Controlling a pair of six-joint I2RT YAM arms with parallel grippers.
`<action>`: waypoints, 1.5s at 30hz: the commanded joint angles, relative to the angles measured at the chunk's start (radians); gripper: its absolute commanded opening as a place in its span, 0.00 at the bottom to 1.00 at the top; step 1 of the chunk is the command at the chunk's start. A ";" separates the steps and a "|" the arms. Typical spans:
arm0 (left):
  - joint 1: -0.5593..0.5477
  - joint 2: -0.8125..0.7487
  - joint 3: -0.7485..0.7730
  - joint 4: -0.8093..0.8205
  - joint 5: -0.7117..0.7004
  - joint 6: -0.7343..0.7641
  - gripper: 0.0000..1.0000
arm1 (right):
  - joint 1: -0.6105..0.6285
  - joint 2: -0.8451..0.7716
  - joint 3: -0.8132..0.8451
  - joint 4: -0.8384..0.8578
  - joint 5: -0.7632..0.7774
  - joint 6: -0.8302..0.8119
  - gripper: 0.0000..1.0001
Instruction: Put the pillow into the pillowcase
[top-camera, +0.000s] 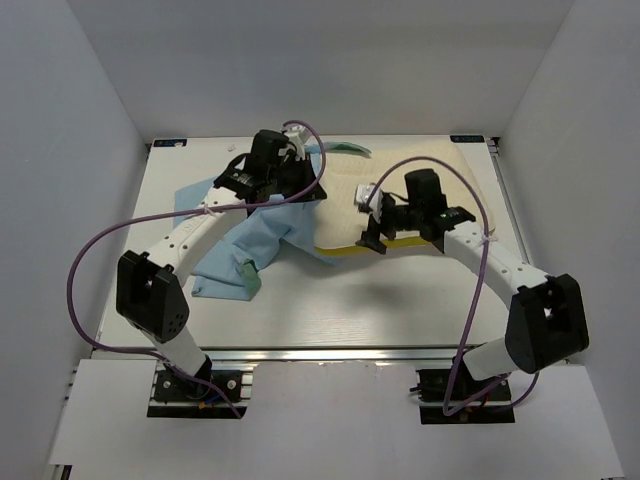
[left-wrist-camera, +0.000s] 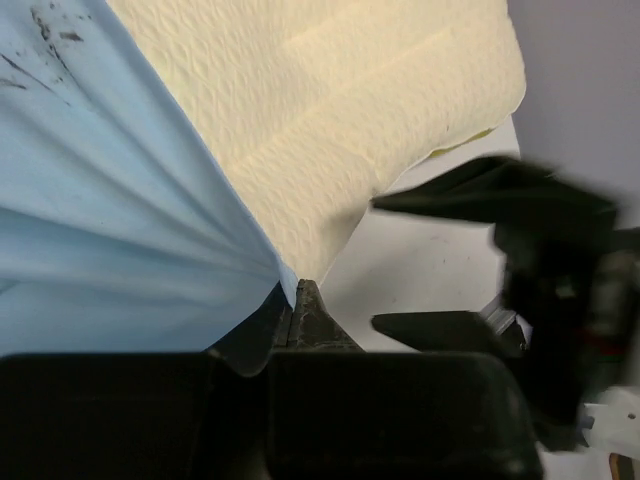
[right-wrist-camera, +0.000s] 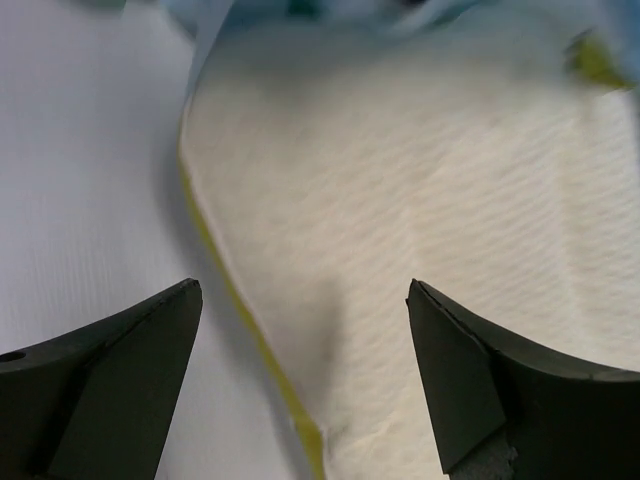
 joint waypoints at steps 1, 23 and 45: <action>0.019 -0.014 0.074 -0.023 0.019 -0.013 0.00 | 0.037 -0.012 -0.065 -0.030 0.066 -0.366 0.89; 0.028 -0.012 0.149 -0.109 0.074 -0.031 0.00 | 0.212 0.265 -0.006 0.344 0.269 -0.209 0.50; 0.035 -0.147 -0.010 -0.042 0.095 -0.131 0.00 | 0.151 0.290 0.240 0.554 0.290 0.593 0.00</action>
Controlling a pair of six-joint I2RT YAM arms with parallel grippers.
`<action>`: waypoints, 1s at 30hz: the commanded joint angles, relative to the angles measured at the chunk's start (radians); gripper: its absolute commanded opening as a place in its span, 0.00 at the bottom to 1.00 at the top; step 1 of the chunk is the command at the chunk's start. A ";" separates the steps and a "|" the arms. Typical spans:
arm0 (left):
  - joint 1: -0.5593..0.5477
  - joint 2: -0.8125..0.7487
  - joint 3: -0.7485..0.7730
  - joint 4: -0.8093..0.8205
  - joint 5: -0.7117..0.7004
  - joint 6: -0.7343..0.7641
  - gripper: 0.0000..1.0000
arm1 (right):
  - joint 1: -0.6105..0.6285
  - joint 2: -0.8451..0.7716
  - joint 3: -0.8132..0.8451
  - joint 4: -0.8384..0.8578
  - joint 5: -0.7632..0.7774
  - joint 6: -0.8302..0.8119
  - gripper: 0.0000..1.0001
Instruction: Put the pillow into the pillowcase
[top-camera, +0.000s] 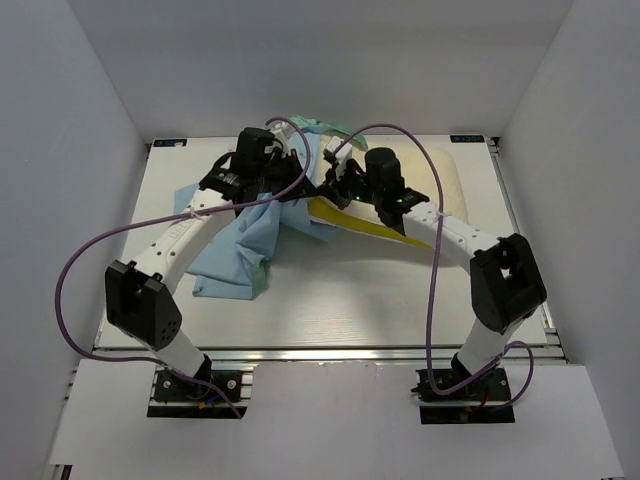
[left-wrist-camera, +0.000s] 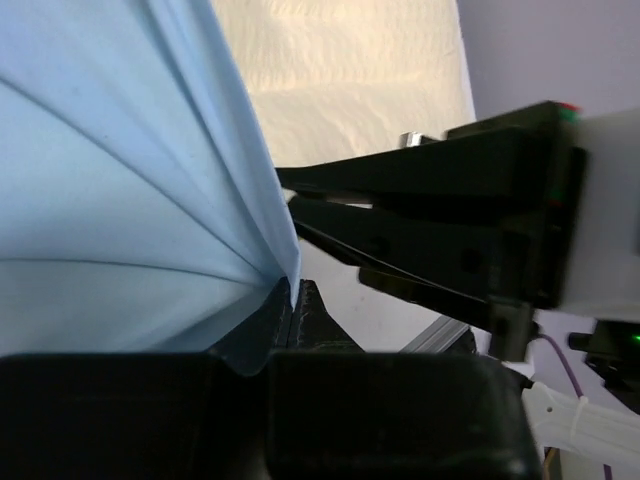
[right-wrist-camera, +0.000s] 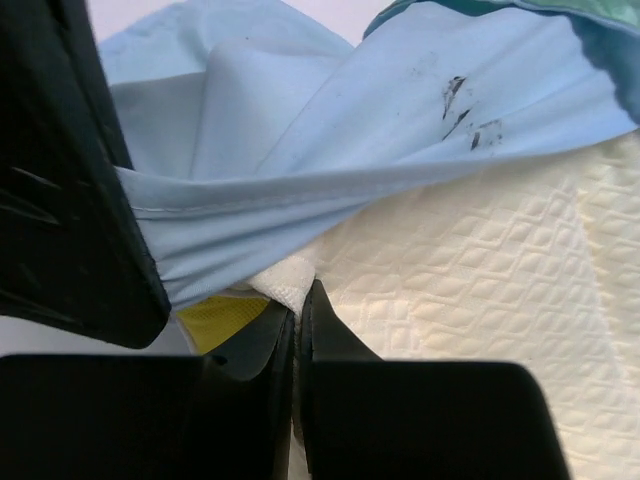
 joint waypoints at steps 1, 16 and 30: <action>-0.011 -0.092 -0.006 0.013 0.075 -0.042 0.00 | -0.007 0.024 0.058 0.160 -0.022 0.128 0.00; -0.014 -0.090 0.014 0.104 0.178 -0.175 0.00 | 0.115 0.079 0.030 0.194 -0.239 0.271 0.00; -0.012 -0.193 -0.047 0.188 0.172 -0.280 0.00 | 0.087 0.127 -0.038 0.321 -0.180 0.627 0.00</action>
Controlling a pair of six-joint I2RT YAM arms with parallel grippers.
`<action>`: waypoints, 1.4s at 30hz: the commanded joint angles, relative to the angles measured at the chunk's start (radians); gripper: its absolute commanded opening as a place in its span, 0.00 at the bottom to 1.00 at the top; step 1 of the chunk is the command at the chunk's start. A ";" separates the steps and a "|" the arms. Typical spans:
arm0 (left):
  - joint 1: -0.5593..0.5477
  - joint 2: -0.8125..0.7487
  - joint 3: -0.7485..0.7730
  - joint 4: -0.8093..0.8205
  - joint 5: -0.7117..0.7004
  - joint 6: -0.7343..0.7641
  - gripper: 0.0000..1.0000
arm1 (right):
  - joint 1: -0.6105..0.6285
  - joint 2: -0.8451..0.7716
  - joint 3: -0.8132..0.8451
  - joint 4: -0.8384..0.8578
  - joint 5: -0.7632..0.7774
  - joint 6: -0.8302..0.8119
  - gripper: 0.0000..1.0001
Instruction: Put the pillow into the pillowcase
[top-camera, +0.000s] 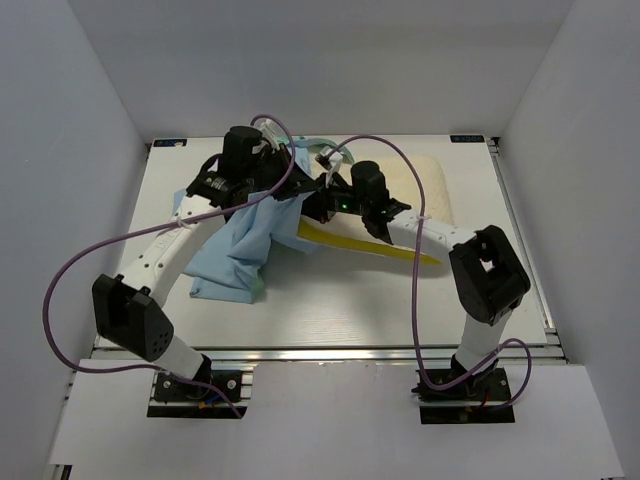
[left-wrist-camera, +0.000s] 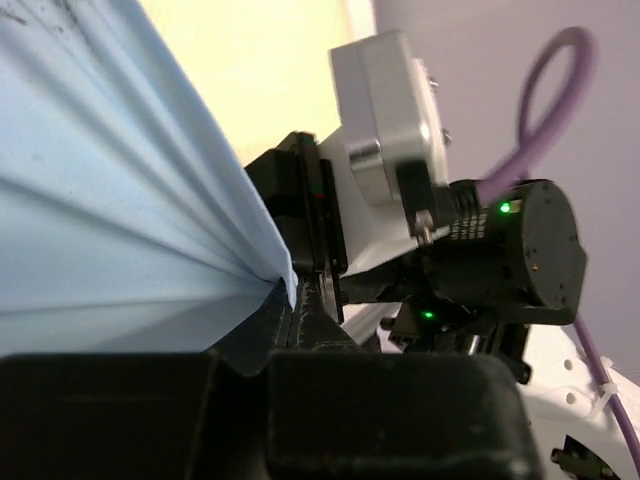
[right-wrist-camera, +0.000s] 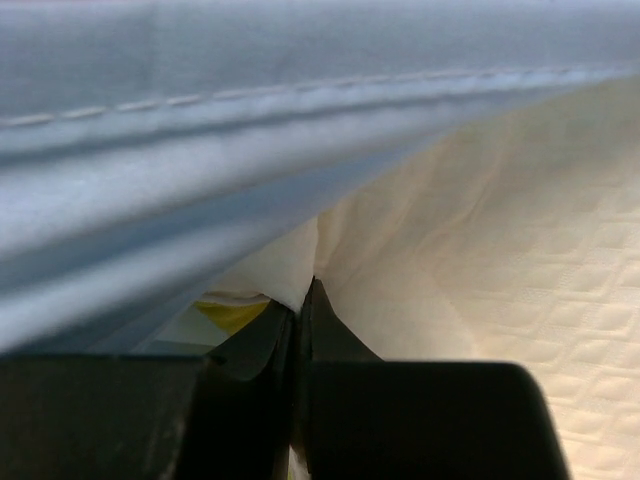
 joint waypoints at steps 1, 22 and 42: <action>-0.037 -0.149 -0.099 0.173 0.085 -0.061 0.00 | 0.011 0.027 0.006 0.160 -0.081 0.246 0.00; -0.011 -0.126 -0.591 0.453 -0.068 -0.099 0.00 | -0.159 -0.179 -0.011 -0.312 -0.152 -0.236 0.48; 0.144 0.013 -0.246 0.266 0.041 0.057 0.77 | -0.366 -0.477 -0.284 -0.527 -0.075 -0.848 0.89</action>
